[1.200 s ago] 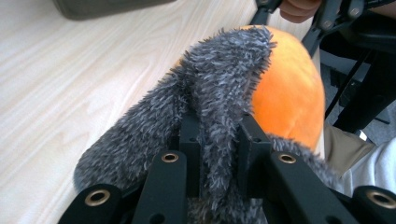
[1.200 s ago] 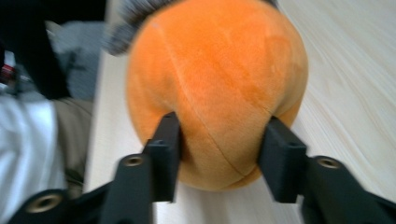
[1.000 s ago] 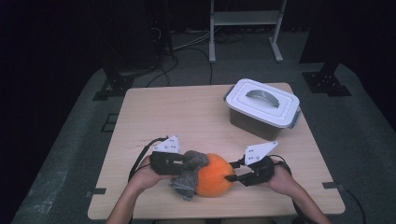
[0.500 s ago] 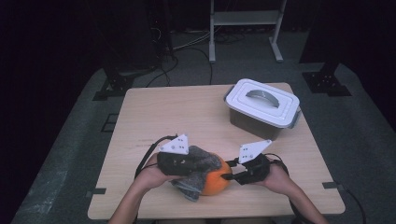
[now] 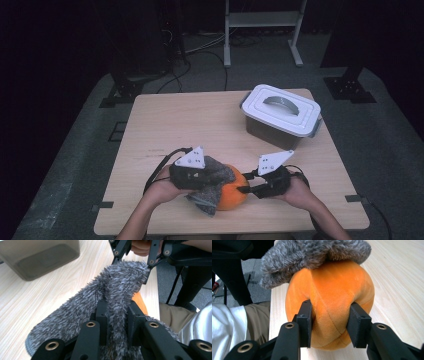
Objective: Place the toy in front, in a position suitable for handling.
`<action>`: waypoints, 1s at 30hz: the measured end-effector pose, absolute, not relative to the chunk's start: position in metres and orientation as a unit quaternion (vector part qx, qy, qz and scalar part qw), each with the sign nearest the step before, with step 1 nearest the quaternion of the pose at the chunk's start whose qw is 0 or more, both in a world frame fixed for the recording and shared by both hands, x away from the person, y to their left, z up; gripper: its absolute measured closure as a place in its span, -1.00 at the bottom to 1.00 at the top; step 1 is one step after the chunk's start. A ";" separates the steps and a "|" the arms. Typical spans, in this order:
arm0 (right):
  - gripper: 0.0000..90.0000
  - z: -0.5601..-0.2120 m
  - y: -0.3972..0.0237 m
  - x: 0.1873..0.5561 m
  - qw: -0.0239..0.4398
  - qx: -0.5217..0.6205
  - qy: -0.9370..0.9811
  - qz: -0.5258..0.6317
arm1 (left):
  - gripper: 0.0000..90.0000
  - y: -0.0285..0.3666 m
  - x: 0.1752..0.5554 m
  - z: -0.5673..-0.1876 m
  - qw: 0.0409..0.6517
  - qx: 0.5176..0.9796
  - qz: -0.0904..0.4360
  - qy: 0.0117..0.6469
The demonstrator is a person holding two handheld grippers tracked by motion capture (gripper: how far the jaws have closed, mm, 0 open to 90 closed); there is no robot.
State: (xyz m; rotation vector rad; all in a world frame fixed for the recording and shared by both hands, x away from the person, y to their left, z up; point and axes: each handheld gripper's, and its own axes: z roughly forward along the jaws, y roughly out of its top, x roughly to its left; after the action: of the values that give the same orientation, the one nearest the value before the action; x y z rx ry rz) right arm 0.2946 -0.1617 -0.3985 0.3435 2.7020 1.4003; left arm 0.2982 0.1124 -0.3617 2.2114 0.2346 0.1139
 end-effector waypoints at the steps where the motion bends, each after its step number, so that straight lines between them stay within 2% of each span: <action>1: 0.30 -0.397 -0.161 0.294 0.043 0.112 0.882 0.456 | 0.67 0.112 0.298 -0.361 0.439 0.892 0.047 0.094; 10: 0.30 -0.392 -0.147 0.287 0.060 0.096 0.886 0.450 | 0.67 0.096 0.291 -0.352 0.454 0.888 0.035 0.064; 18: 0.32 -0.400 -0.156 0.289 0.047 0.101 0.885 0.452 | 0.66 0.101 0.294 -0.361 0.447 0.890 0.035 0.078; 24: 0.32 -0.405 -0.164 0.294 0.038 0.114 0.884 0.451 | 0.67 0.123 0.305 -0.375 0.456 0.882 0.024 0.120; 26: 0.26 -0.406 -0.164 0.295 0.034 0.120 0.884 0.451 | 0.66 0.127 0.307 -0.380 0.459 0.879 0.014 0.127; 30: -0.07 -0.406 -0.163 0.299 0.021 0.136 0.882 0.451 | 0.67 0.130 0.305 -0.389 0.466 0.875 0.000 0.133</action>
State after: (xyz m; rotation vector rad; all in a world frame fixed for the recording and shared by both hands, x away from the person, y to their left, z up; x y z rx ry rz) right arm 0.2991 -0.1631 -0.4065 0.4231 2.7335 1.3982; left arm 0.3054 0.1298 -0.3890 2.1472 0.3255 -0.0007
